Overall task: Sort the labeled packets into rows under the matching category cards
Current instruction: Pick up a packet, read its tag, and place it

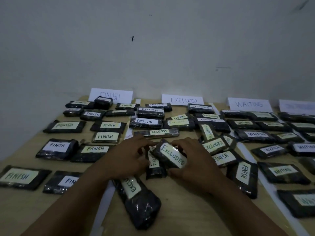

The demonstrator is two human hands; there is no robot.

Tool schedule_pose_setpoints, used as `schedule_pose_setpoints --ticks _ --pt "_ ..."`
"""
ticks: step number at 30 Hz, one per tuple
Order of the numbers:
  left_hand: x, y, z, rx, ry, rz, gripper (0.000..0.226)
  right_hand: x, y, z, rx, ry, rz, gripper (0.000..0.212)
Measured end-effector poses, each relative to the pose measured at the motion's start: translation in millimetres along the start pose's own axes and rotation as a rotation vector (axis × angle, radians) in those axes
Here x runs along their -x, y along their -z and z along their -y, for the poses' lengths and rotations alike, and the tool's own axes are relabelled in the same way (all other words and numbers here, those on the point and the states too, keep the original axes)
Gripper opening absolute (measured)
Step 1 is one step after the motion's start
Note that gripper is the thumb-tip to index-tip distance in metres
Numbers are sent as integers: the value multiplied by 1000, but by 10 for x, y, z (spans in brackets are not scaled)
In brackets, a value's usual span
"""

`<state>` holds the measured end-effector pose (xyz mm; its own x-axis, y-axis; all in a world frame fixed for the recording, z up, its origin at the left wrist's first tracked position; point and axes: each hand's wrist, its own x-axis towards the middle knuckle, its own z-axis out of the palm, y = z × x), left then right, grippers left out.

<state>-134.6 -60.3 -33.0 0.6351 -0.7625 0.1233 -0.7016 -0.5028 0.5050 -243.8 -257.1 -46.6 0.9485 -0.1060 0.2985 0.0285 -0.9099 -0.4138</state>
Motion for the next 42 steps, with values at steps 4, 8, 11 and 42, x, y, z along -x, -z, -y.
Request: schedule_pose_setpoints --ticks 4,8,11,42 --pt "30 24 1 -165 -6 69 60 17 28 -25 -81 -73 -132 72" --pt "32 33 2 -222 -9 56 58 2 96 -73 -102 -115 -225 73" --pt "34 43 -2 -170 35 41 49 -7 124 -77 -99 -111 -232 68" --pt "-485 -9 157 -164 27 -50 52 -498 408 -200 18 -29 133 26"
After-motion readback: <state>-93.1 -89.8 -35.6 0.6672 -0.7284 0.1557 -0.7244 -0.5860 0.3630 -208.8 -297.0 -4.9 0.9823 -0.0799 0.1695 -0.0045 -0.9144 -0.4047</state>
